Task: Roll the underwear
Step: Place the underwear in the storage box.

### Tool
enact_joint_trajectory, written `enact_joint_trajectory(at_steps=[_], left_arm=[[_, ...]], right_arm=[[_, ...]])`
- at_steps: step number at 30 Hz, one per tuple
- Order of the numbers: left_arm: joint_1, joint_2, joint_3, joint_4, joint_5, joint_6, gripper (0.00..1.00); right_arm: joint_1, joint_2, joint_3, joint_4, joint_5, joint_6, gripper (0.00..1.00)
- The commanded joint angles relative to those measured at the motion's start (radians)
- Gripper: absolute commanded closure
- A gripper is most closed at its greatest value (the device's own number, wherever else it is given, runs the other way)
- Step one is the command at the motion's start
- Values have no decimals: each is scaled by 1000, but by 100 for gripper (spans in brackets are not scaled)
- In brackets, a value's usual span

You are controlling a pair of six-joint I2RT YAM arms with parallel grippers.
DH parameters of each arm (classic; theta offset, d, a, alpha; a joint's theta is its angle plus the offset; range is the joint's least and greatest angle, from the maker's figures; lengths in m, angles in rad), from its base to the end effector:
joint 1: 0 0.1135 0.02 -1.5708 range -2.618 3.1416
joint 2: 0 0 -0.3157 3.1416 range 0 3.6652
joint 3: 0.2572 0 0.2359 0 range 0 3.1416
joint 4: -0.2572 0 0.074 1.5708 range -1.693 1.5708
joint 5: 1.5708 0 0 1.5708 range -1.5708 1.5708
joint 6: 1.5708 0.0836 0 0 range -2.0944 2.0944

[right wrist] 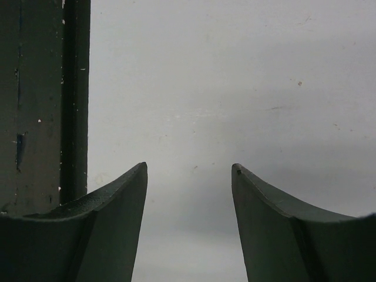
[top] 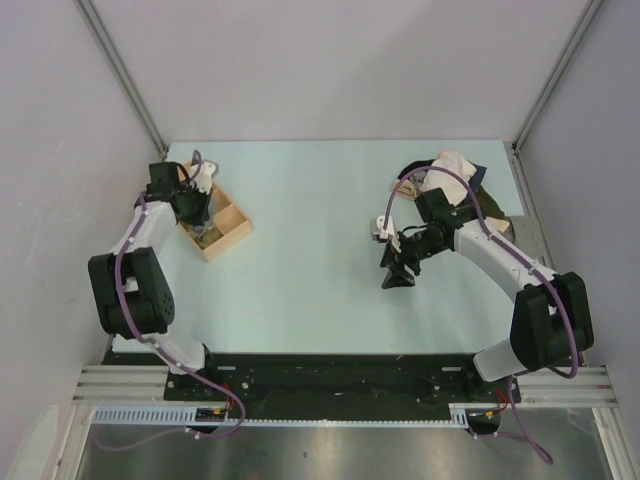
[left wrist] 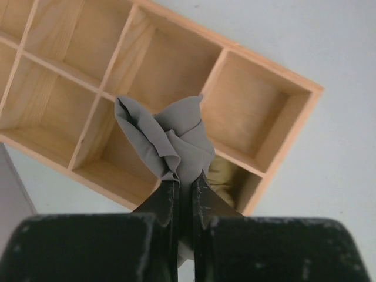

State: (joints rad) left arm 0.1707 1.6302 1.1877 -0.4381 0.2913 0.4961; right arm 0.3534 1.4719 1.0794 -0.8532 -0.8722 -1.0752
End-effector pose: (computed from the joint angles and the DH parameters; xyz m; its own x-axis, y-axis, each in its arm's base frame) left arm 0.3674 0.0390 0.2664 -0.6600 0.3489 -0.6654 0.3771 0.9198 0.1083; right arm 0.2250 0.1512 0.2748 -0.0251 -0.6123 -0.7902 -0.9971 -0.0418 0.0641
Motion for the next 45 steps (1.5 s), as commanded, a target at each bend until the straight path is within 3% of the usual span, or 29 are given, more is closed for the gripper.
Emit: enact_joint_trajectory(at_steps=[1,19,31,33,34,36,38,40,45], left_arm=[[58,51,58,14,-20,55,100],[135,333,236,-30,77,76,100],[135,450,256,-74,85,-42,99],[136,439,242,-62,74,-44,93],[138,422,245,-63,63,-60,83],[141,401,268,-67,48,-80,74],[145,367,315,-86,33,-114,55],[148,349,351,-105,20,-135,46],[150,266,389,-108,26,-156,36]], right_arm=[[-2,13,20,-17,-13,-15,37],[-14,67,20,-14,-1,-6,39],[-13,77,20,-6,6,3,39],[-10,77,20,-7,7,4,39],[-10,77,20,-6,7,4,39],[-10,74,20,-7,7,4,39],[-10,73,20,-7,7,4,39],[-10,68,20,-9,7,3,39],[-10,59,20,-12,6,1,39]])
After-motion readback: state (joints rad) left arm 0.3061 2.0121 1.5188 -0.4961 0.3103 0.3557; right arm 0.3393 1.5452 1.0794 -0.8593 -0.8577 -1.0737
